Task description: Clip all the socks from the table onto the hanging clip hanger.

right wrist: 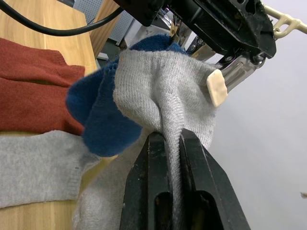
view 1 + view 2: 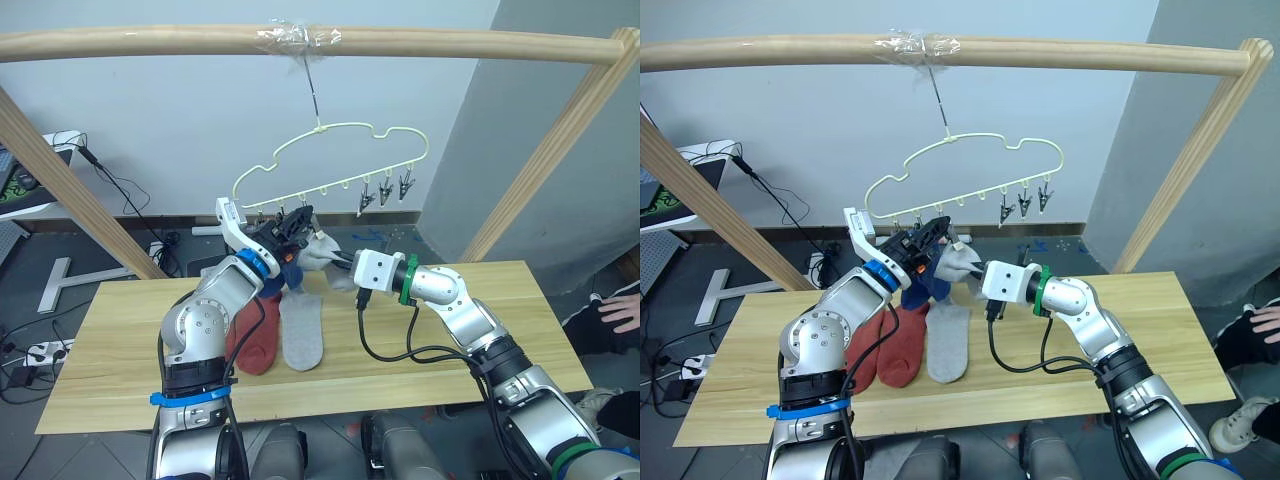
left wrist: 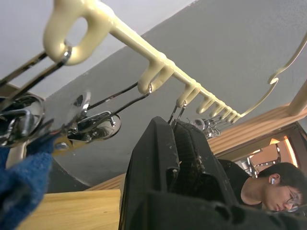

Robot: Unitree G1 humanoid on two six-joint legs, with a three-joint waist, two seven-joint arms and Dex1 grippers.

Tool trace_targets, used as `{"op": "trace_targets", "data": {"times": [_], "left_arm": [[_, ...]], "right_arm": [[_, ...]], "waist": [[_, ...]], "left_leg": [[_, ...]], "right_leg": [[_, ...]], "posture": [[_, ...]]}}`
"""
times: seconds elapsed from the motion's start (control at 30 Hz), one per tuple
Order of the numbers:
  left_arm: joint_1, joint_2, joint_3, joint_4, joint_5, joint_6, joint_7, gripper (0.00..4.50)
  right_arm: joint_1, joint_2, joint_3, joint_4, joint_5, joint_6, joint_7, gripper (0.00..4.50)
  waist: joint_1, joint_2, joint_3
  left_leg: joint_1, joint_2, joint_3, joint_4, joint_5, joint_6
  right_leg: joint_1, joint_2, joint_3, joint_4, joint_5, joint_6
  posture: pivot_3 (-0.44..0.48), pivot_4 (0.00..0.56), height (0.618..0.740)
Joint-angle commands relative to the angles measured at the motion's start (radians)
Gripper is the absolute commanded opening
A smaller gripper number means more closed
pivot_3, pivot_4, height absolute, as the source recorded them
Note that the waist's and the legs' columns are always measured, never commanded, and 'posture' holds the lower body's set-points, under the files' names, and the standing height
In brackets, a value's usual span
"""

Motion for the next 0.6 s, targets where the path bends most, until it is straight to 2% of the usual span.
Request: {"op": "trace_targets", "data": {"times": [0.03, 0.13, 0.27, 0.47, 0.5, 0.6], "left_arm": [[0.002, 0.009, -0.015, -0.032, 0.002, -0.010, -0.022, 0.31], [0.003, 0.012, -0.017, -0.033, -0.003, -0.011, -0.031, 1.12], [-0.001, 0.014, -0.016, -0.028, 0.003, -0.015, -0.030, 2.47], [0.015, 0.018, -0.016, -0.051, -0.004, -0.006, -0.027, 4.24], [0.019, 0.020, -0.018, -0.056, -0.003, -0.005, -0.027, 4.47], [0.048, 0.031, -0.023, -0.090, -0.003, 0.007, -0.026, 4.47]], "right_arm": [[-0.015, -0.002, -0.027, -0.022, 0.008, -0.015, -0.015, 0.00], [-0.016, -0.001, -0.027, -0.024, 0.008, -0.012, -0.017, 0.00], [-0.015, 0.001, -0.025, -0.022, 0.012, -0.010, -0.017, 0.00], [-0.011, 0.007, -0.027, -0.017, 0.024, -0.001, -0.012, 0.00], [-0.010, 0.008, -0.027, -0.017, 0.025, 0.001, -0.012, 0.00], [-0.008, 0.017, -0.032, -0.017, 0.037, 0.014, -0.010, 0.00]], "waist": [[0.000, 0.000, 0.000], [0.000, 0.000, 0.000], [0.000, 0.000, 0.000], [0.000, 0.000, 0.000], [0.000, 0.000, 0.000], [0.000, 0.000, 0.000]], "left_leg": [[0.000, 0.000, 0.000, 0.000, 0.000, 0.000], [0.000, 0.000, 0.000, 0.000, 0.000, 0.000], [0.000, 0.000, 0.000, 0.000, 0.000, 0.000], [0.000, 0.000, 0.000, 0.000, 0.000, 0.000], [0.000, 0.000, 0.000, 0.000, 0.000, 0.000], [0.000, 0.000, 0.000, 0.000, 0.000, 0.000]], "right_leg": [[0.000, 0.000, 0.000, 0.000, 0.000, 0.000], [0.000, 0.000, 0.000, 0.000, 0.000, 0.000], [0.000, 0.000, 0.000, 0.000, 0.000, 0.000], [0.000, 0.000, 0.000, 0.000, 0.000, 0.000], [0.000, 0.000, 0.000, 0.000, 0.000, 0.000], [0.000, 0.000, 0.000, 0.000, 0.000, 0.000]], "posture": [[0.031, 0.176, 0.740], [0.031, 0.176, 0.740], [0.031, 0.176, 0.740], [0.034, 0.174, 0.740], [0.034, 0.174, 0.740], [0.039, 0.173, 0.740]]}}
